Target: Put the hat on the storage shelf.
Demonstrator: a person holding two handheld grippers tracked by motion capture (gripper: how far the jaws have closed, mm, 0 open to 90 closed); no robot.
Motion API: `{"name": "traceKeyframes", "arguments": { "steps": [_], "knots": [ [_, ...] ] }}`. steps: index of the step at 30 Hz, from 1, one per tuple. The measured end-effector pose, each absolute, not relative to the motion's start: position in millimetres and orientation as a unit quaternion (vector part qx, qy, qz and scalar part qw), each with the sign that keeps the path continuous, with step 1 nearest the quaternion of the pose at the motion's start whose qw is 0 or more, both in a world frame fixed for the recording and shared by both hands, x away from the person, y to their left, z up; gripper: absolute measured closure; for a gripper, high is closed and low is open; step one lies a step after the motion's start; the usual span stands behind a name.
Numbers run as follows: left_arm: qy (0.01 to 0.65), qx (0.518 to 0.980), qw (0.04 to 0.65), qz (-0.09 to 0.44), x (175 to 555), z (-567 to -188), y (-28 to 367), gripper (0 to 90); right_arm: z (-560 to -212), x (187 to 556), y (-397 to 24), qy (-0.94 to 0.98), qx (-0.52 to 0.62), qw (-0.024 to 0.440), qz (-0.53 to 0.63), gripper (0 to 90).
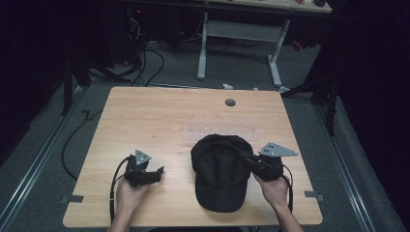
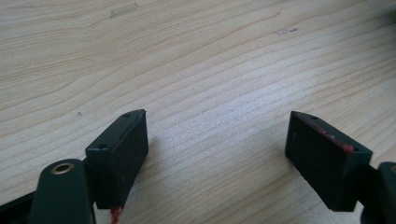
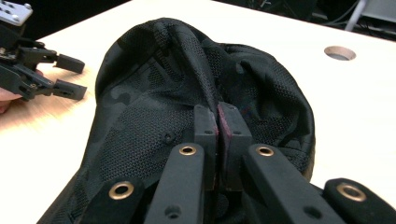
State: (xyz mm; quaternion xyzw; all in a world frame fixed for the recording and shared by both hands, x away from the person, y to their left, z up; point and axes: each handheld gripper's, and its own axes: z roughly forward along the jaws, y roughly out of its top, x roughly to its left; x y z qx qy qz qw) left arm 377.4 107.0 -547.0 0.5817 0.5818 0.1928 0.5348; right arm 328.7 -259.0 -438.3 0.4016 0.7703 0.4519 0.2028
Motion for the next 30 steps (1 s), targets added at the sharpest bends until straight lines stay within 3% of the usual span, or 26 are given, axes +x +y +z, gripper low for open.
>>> {"name": "traceKeyframes", "arguments": {
  "steps": [9, 30],
  "knots": [
    [0.588, 0.586, 0.542, 0.132, 377.1, -539.2, 108.7, 21.1, -428.8, 331.6, -260.4, 0.774, 0.381, 0.204, 0.462, 87.7],
    [0.52, 0.609, 0.598, -0.026, 358.0, -495.5, 81.9, 18.5, -402.5, 332.2, -255.8, 0.774, 0.325, 0.221, 0.497, 87.7]
  ]
}}
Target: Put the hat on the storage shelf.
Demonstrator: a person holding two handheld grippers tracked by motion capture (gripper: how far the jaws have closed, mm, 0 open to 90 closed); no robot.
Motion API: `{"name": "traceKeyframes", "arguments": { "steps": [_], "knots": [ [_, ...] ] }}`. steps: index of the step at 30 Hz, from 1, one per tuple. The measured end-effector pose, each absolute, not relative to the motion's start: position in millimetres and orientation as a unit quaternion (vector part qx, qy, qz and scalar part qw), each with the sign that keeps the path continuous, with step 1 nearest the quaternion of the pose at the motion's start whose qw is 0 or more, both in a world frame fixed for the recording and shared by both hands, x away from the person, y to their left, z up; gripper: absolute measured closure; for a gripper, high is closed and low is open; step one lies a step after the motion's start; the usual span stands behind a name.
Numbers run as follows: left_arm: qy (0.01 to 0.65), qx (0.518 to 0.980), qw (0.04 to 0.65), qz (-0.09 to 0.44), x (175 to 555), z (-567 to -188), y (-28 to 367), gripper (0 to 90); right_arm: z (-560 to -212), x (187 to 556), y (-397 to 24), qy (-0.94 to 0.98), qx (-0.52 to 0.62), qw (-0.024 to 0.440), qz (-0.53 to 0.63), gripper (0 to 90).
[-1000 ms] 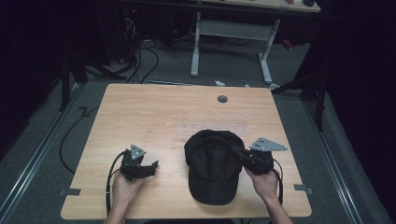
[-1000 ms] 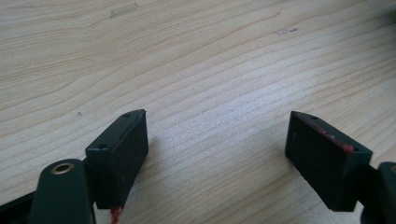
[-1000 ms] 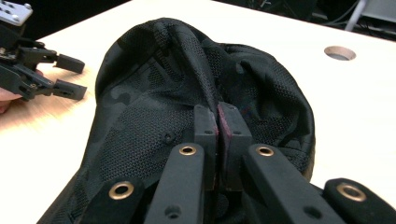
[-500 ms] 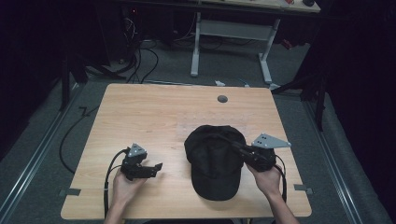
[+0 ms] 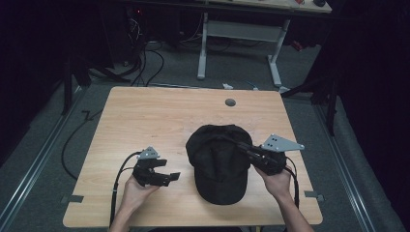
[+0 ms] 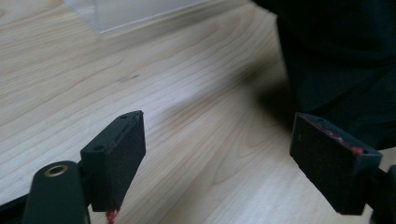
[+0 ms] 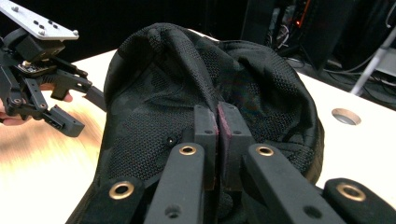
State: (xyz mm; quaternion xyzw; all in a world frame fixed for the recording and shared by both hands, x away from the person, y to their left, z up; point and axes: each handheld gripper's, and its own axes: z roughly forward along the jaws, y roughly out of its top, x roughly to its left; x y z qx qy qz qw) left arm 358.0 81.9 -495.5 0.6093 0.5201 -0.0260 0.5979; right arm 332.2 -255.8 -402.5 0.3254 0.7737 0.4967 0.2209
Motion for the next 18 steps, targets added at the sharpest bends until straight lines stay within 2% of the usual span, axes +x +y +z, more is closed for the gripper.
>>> {"name": "traceKeyframes", "arguments": {
  "steps": [7, 18],
  "knots": [
    [0.49, 0.62, 0.609, -0.065, 355.8, -478.7, 69.3, 17.3, -398.6, 336.0, -252.4, 0.774, 0.309, 0.213, 0.51, 87.7],
    [0.462, 0.64, 0.609, -0.081, 356.9, -464.7, 53.5, 16.3, -397.3, 334.8, -251.4, 0.776, 0.285, 0.209, 0.522, 87.7]
  ]
}}
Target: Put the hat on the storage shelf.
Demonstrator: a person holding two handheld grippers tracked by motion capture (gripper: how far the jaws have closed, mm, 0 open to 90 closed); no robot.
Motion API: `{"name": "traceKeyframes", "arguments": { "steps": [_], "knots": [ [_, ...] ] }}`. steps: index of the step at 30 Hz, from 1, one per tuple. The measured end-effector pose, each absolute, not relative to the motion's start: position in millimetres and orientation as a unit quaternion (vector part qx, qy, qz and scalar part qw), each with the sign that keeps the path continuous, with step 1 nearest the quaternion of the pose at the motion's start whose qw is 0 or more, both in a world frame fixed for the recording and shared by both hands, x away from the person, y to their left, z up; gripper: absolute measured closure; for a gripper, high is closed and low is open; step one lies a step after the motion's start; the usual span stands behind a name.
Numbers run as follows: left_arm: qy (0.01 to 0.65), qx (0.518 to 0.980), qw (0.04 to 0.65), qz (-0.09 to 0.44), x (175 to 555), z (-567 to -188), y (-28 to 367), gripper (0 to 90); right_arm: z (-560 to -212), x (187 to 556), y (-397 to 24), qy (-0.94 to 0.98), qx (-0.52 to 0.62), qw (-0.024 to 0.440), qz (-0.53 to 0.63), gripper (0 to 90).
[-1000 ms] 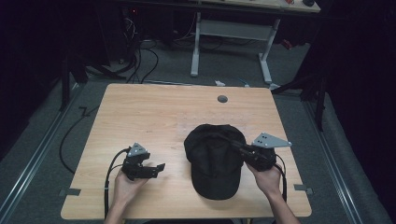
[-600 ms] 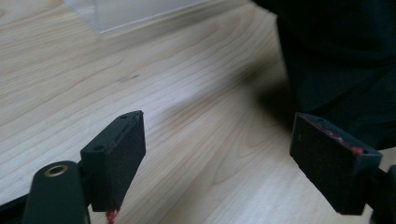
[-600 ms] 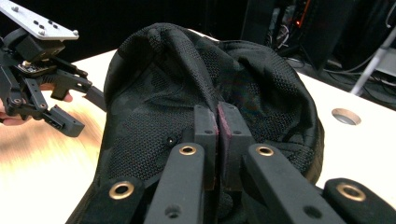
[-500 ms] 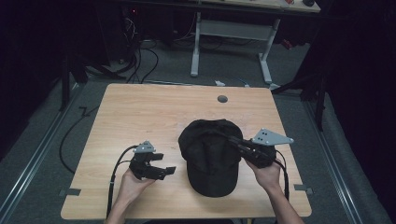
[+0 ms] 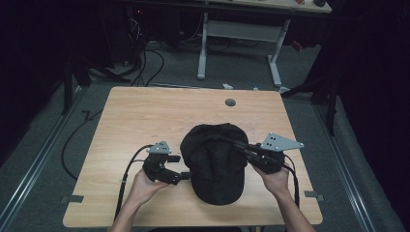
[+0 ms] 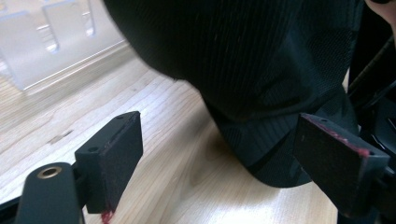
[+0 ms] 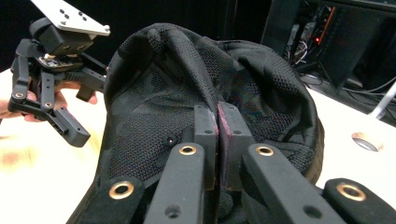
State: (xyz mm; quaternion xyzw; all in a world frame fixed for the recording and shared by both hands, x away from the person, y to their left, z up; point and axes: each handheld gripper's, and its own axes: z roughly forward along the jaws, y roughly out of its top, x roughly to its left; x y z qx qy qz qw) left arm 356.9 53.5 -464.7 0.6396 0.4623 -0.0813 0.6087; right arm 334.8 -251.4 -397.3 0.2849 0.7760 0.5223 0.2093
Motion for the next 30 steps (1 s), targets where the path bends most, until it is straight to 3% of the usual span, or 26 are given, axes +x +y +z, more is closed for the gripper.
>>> {"name": "traceKeyframes", "arguments": {
  "steps": [9, 20, 30],
  "knots": [
    [0.448, 0.649, 0.608, -0.093, 360.3, -459.8, 45.1, 16.2, -396.1, 333.5, -249.7, 0.776, 0.263, 0.204, 0.536, 87.7],
    [0.427, 0.657, 0.611, -0.117, 358.6, -456.1, 42.4, 23.2, -392.8, 341.8, -245.9, 0.774, 0.228, 0.18, 0.562, 87.7],
    [0.4, 0.671, 0.609, -0.137, 352.7, -450.5, 45.7, 43.5, -389.7, 355.6, -243.1, 0.771, 0.215, 0.175, 0.573, 87.6]
  ]
}}
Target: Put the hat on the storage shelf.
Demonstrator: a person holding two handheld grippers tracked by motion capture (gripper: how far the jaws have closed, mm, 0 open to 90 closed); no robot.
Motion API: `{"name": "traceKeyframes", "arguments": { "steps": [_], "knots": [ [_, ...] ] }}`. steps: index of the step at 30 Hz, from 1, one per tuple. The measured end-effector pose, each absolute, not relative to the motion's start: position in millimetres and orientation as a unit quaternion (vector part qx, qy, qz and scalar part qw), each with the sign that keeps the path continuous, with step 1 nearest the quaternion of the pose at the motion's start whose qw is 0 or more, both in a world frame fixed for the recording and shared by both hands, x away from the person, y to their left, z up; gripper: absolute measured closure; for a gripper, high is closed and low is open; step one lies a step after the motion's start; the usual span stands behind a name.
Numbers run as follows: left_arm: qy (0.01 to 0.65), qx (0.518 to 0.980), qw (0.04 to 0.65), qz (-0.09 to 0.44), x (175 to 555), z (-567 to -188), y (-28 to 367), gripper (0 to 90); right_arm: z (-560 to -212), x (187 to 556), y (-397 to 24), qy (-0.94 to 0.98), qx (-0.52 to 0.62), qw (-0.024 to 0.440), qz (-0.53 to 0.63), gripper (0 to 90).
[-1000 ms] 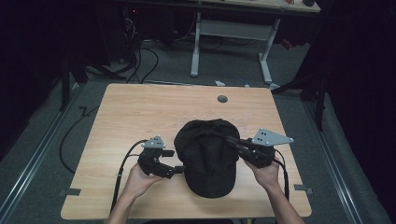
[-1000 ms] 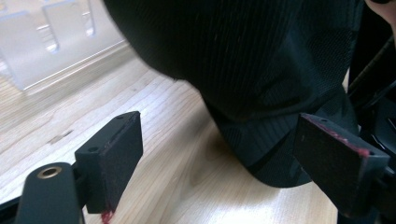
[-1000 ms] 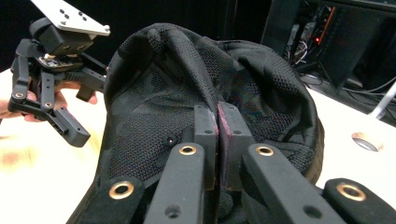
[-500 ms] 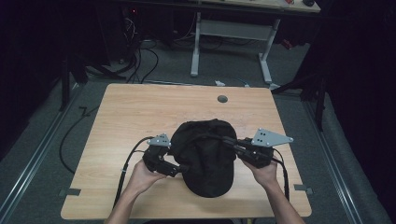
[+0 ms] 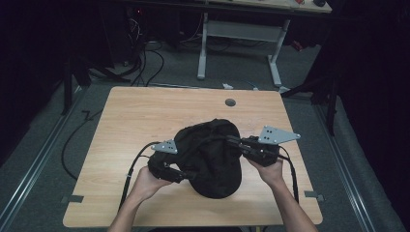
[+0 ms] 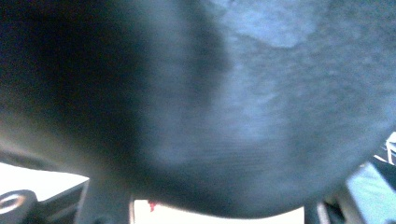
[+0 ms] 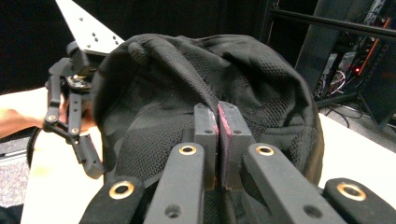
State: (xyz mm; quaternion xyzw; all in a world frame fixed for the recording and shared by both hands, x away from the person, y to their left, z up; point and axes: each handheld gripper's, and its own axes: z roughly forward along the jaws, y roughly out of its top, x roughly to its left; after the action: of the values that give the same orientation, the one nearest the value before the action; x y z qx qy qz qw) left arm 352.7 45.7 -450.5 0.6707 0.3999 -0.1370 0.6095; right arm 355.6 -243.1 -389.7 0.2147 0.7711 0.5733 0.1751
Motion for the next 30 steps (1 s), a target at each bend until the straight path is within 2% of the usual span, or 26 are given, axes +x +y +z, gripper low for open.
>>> {"name": "traceKeyframes", "arguments": {
  "steps": [12, 21, 25, 30],
  "knots": [
    [0.381, 0.673, 0.613, -0.162, 345.6, -446.0, 47.5, 62.8, -393.9, 369.3, -242.1, 0.769, 0.235, 0.175, 0.568, 87.4],
    [0.37, 0.665, 0.628, -0.161, 338.2, -438.6, 50.3, 69.2, -398.1, 375.3, -243.1, 0.772, 0.254, 0.165, 0.559, 84.4],
    [0.369, 0.666, 0.63, -0.153, 335.8, -436.1, 51.4, 70.2, -398.7, 376.0, -242.2, 0.772, 0.265, 0.161, 0.555, 78.9],
    [0.371, 0.662, 0.635, -0.143, 333.8, -434.1, 52.8, 70.5, -397.8, 374.1, -242.0, 0.774, 0.278, 0.166, 0.544, 67.2]
  ]
}}
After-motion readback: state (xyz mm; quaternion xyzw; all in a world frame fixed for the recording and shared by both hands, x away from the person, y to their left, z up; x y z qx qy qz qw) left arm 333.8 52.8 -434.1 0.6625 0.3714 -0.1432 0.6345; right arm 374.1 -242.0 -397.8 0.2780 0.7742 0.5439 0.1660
